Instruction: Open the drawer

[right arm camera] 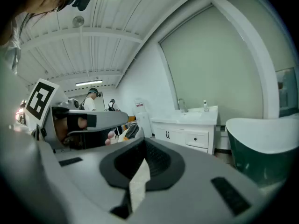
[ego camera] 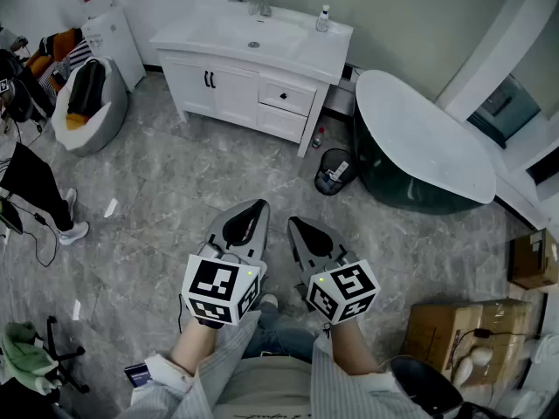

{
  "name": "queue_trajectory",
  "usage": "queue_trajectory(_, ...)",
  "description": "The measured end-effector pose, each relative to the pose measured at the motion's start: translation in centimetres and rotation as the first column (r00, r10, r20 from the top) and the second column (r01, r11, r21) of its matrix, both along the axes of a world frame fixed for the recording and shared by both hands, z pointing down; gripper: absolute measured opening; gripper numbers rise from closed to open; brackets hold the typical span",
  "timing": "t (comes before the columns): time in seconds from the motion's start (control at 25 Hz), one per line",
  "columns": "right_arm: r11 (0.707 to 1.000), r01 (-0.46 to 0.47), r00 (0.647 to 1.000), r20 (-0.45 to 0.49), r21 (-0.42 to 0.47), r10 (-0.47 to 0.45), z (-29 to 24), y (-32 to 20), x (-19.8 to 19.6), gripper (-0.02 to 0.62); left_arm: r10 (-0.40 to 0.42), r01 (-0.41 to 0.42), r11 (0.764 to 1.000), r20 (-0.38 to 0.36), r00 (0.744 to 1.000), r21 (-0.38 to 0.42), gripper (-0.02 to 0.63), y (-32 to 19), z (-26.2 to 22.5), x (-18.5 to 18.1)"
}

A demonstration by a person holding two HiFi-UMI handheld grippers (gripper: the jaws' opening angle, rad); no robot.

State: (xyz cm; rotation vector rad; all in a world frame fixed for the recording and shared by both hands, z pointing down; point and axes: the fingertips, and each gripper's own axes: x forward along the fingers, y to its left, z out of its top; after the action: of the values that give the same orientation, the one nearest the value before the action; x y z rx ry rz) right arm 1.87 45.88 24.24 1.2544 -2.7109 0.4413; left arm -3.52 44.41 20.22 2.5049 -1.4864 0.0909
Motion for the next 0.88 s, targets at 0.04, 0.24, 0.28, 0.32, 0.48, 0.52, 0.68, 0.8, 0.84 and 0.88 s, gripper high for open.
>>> queue_trajectory(0.04, 1.000, 0.003, 1.000, -0.001, 0.003, -0.003, 0.0, -0.1, 0.1, 0.003, -0.002, 0.002, 1.000, -0.001, 1.000, 0.002, 0.017, -0.1, 0.0, 0.1)
queue_trajectory(0.24, 1.000, 0.011, 1.000, 0.002, 0.006, -0.011, 0.2, -0.4, 0.6, 0.005, -0.007, 0.007, 1.000, 0.001, 1.000, 0.007, 0.017, -0.4, 0.1, 0.8)
queue_trajectory(0.28, 1.000, 0.011, 1.000, 0.004, 0.005, -0.011, 0.2, -0.5, 0.6, 0.005, -0.008, 0.008, 1.000, 0.001, 1.000, 0.008, 0.017, -0.5, 0.1, 0.9)
queue_trajectory(0.32, 1.000, 0.011, 1.000, 0.006, 0.004, -0.011, 0.2, -0.5, 0.7, 0.005, -0.010, 0.010, 1.000, 0.002, 1.000, 0.008, 0.017, -0.5, 0.1, 1.0)
queue_trajectory(0.48, 1.000, 0.014, 1.000, 0.017, -0.005, -0.014, 0.3, -0.6, 1.0, 0.005, -0.021, 0.021, 1.000, 0.003, 1.000, 0.010, 0.017, -0.7, -0.1, 1.0)
queue_trajectory(0.52, 1.000, 0.014, 1.000, 0.020, -0.010, -0.014, 0.4, -0.7, 1.1, 0.005, -0.025, 0.025, 1.000, 0.003, 1.000, 0.010, 0.017, -0.6, -0.1, 0.9)
queue_trajectory(0.68, 1.000, 0.019, 0.999, 0.034, -0.025, -0.018, 0.7, -0.4, 1.5, 0.005, -0.048, 0.048, 0.999, 0.005, 0.999, 0.010, 0.017, -0.2, -0.2, 0.5)
queue_trajectory(0.8, 0.999, 0.028, 0.999, 0.040, -0.033, -0.027, 1.0, -0.2, 1.5, 0.005, -0.068, 0.068, 0.998, 0.009, 0.998, 0.012, 0.017, -0.1, -0.1, 0.0)
queue_trajectory(0.84, 0.999, 0.031, 0.999, 0.040, -0.037, -0.030, 1.1, -0.2, 1.5, 0.005, -0.075, 0.075, 0.997, 0.010, 0.997, 0.011, 0.017, -0.1, -0.1, -0.2)
queue_trajectory(0.88, 0.999, 0.035, 0.999, 0.039, -0.040, -0.033, 1.2, -0.2, 1.4, 0.005, -0.082, 0.082, 0.997, 0.010, 0.997, 0.010, 0.017, -0.1, -0.1, -0.5)
